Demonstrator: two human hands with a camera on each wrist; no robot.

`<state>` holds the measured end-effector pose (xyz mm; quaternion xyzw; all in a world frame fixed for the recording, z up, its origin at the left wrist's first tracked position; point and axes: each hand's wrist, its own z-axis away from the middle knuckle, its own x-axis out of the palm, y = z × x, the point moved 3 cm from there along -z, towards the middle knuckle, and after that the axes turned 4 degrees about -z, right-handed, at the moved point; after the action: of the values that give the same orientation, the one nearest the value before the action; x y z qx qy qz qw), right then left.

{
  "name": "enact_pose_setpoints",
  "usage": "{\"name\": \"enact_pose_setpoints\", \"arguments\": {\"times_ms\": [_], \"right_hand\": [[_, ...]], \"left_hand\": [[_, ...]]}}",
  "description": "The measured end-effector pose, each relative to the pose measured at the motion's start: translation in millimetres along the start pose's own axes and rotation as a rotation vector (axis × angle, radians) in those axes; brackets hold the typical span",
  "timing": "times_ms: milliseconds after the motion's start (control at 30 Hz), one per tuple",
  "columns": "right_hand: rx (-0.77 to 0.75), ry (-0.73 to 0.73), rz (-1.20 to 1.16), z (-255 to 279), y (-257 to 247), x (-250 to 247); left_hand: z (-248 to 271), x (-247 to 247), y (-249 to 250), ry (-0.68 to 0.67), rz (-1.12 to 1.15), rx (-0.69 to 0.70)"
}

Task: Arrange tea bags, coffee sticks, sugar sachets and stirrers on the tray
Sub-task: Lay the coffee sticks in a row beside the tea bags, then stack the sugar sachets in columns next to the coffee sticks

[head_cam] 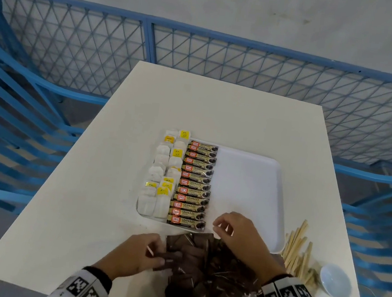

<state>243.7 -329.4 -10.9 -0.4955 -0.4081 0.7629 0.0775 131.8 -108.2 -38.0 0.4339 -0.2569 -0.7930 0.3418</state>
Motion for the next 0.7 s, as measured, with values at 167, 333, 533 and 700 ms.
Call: {"name": "enact_pose_setpoints", "arguments": {"times_ms": [167,333,533,700], "right_hand": [[-0.05,-0.269,0.157,33,-5,9],[-0.129,-0.348,0.483,38,-26,29],[-0.203,-0.378,0.633,33,-34,55],[-0.219,-0.426,0.584,33,-36,63]], "left_hand": [[11,-11,11,-0.002,0.418,-0.1],[16,-10,28,0.019,0.664,-0.155],[18,-1,37,0.117,0.657,-0.203],[29,2,43,0.106,0.513,-0.18]]}}
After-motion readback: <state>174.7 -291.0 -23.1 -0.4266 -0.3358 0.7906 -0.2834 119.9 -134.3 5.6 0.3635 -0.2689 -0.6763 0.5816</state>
